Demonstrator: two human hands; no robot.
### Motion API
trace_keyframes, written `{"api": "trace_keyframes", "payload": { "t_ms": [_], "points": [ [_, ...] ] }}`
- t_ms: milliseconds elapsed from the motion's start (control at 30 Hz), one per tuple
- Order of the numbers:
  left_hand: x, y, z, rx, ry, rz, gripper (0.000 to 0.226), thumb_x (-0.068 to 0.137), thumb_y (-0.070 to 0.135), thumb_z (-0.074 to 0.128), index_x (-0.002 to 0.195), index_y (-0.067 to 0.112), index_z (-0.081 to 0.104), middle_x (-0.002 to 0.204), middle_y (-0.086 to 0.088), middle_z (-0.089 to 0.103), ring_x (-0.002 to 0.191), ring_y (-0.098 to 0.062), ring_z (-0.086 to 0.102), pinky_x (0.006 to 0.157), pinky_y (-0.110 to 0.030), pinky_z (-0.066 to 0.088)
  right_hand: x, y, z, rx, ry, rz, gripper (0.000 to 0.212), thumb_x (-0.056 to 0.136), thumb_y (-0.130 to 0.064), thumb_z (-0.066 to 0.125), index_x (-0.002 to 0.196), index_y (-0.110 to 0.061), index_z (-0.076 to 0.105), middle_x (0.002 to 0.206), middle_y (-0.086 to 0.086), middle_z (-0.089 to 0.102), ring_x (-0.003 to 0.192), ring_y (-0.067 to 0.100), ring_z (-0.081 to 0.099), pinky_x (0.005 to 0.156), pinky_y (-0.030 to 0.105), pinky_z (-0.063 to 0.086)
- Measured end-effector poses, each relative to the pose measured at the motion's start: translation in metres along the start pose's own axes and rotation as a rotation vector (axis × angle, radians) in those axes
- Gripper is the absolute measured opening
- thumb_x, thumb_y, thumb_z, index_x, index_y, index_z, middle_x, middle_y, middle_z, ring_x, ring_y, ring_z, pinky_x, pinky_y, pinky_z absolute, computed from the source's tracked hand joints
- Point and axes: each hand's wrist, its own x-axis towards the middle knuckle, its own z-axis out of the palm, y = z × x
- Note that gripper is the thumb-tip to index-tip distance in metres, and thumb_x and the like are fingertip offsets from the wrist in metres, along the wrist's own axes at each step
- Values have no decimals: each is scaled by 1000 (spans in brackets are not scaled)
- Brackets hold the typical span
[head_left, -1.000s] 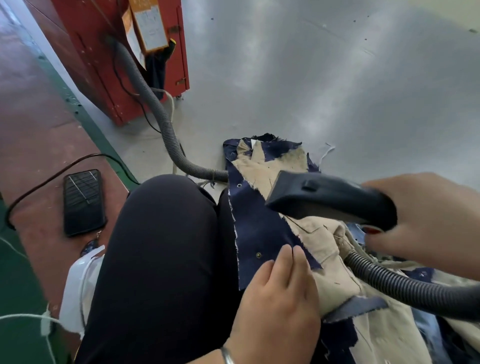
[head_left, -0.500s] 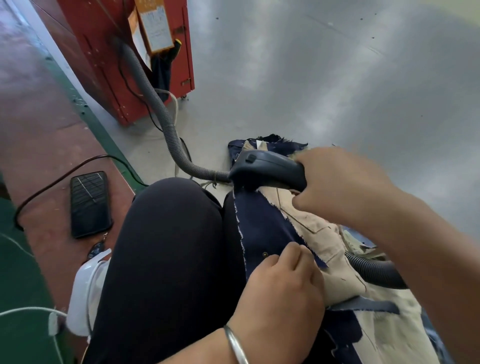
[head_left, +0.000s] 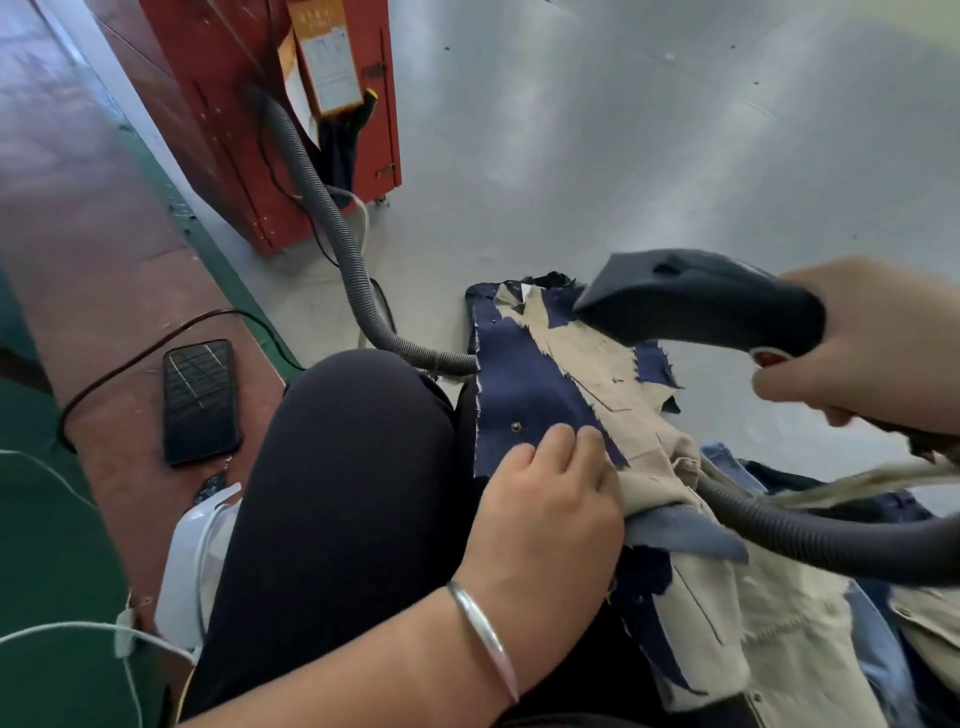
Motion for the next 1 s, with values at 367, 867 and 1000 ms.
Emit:
{"api": "trace_keyframes", "payload": {
  "t_ms": [367,867,1000],
  "points": [
    [-18,15,14,26,111,-35,29,81,6,45,94,4,72,94,-11,67,83,-26,63,67,-32,52,-37,22,25,-212,-12,10,48,38,-57,45,85,-62,54,65,-33,60,44,12,58,46,44,53],
    [-16,17,17,32,62,-18,35,81,10,39,88,10,73,94,-8,68,86,-23,64,77,-34,55,67,-34,39,51,-165,15,13,74,-6,70,83,-9,60,52,11,64,39,22,59,42,35,52],
    [-17,17,15,7,85,-31,29,82,9,41,85,11,70,89,-6,65,80,-22,61,73,-31,53,72,-15,29,83,-118,30,14,72,-4,72,81,-7,62,45,8,63,36,20,58,39,25,47]
  ]
}}
